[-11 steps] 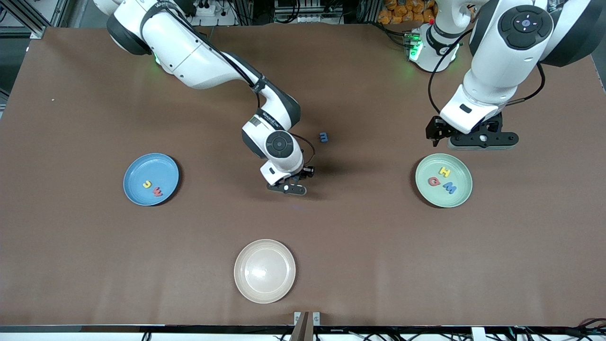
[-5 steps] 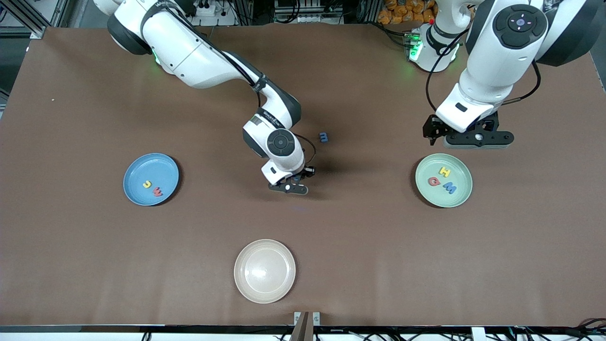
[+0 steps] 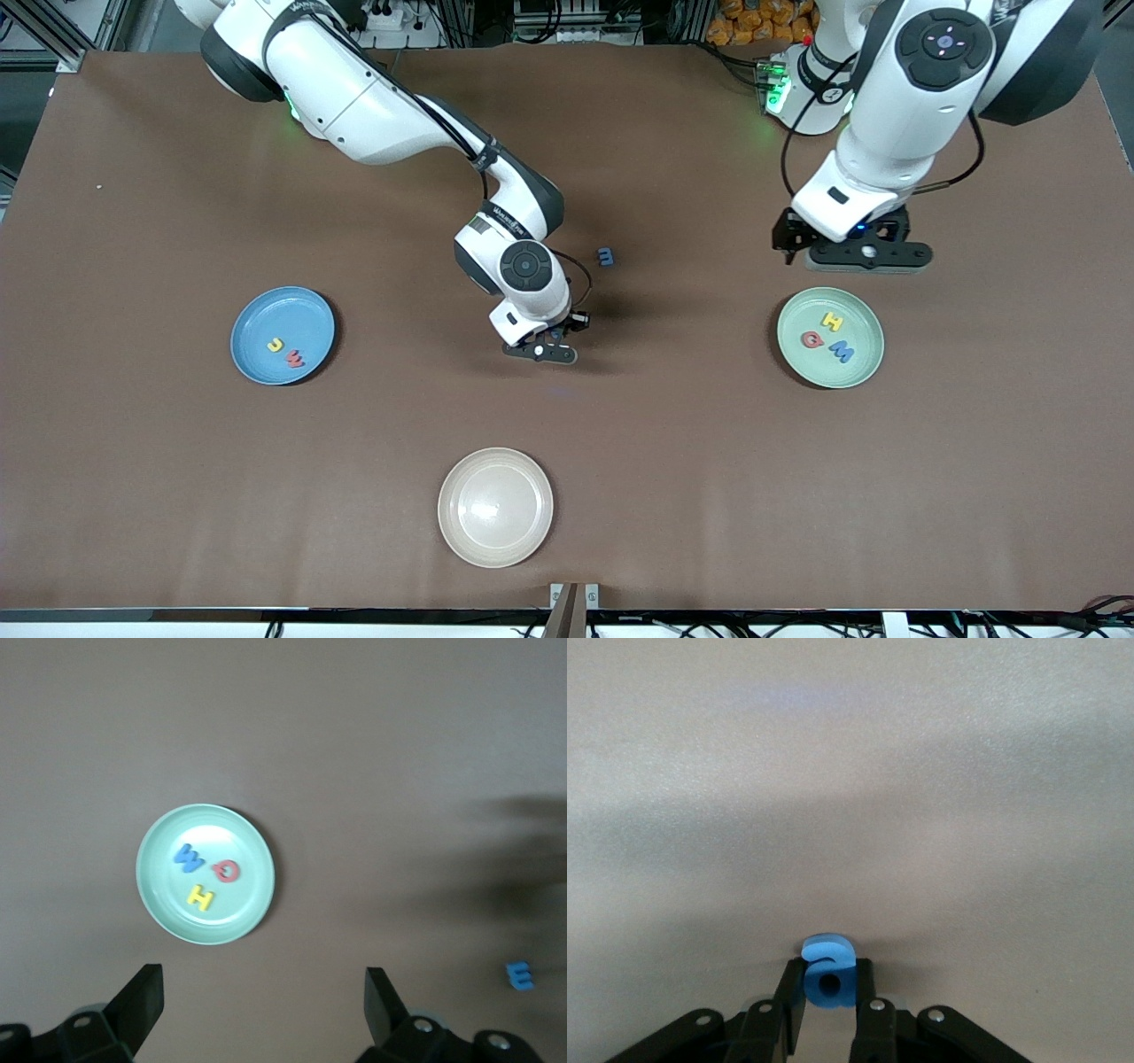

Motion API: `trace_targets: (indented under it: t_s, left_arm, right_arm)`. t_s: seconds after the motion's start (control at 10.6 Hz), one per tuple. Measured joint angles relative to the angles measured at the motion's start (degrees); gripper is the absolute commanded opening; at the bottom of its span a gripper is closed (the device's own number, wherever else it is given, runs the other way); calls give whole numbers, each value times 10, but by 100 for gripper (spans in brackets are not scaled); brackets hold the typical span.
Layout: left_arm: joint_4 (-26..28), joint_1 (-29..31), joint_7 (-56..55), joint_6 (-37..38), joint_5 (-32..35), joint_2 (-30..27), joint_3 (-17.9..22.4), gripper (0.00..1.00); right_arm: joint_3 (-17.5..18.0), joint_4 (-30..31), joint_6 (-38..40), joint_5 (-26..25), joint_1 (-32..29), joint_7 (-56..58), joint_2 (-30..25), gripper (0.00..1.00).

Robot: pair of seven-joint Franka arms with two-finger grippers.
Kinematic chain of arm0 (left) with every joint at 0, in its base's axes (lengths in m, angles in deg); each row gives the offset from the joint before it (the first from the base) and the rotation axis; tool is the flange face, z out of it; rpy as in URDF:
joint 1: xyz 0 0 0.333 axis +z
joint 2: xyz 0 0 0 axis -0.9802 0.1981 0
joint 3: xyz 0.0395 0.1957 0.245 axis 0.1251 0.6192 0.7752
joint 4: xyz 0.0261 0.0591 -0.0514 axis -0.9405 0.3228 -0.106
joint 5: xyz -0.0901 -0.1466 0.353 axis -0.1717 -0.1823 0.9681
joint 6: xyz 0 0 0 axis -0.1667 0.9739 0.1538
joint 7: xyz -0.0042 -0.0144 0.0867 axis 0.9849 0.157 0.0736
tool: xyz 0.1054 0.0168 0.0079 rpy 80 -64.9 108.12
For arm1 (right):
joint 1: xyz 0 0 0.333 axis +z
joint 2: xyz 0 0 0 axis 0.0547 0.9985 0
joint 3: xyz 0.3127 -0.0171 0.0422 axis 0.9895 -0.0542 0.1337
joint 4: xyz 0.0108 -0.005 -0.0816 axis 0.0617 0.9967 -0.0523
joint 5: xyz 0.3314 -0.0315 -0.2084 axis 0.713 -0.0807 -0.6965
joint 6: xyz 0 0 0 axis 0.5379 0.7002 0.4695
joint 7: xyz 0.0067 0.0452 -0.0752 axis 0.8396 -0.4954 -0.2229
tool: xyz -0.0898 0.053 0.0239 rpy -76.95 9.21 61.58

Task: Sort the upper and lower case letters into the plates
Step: 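Carry the blue a to the blue plate while the left gripper reaches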

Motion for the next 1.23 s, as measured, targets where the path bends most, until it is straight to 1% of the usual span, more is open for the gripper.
trace_targets:
  t_s: [0.28,0.47,0.75,0.85,1.04,1.23]
  left_arm:
    - [7,-3,0,1,-14,6,-40,100]
    - [11,-14,0,1,-38,12,-63,100]
    - [15,-54,-8,-2,-52,40,-93,100]
    - [15,-67,-10,-12,-52,52,-102,100]
    - [15,-104,-25,-49,-52,81,-109,100]
    - [17,-150,-75,-94,-52,120,-110,100]
  right_arm:
    - [-6,-8,25,-2,-17,11,-3,6]
    - [-4,-14,61,-3,-39,29,-17,5]
    - [8,-16,138,20,-98,74,-69,5]
    - [8,-14,164,24,-116,89,-82,3]
    - [8,9,179,26,-161,133,-106,3]
    - [8,51,185,27,-225,208,-137,3]
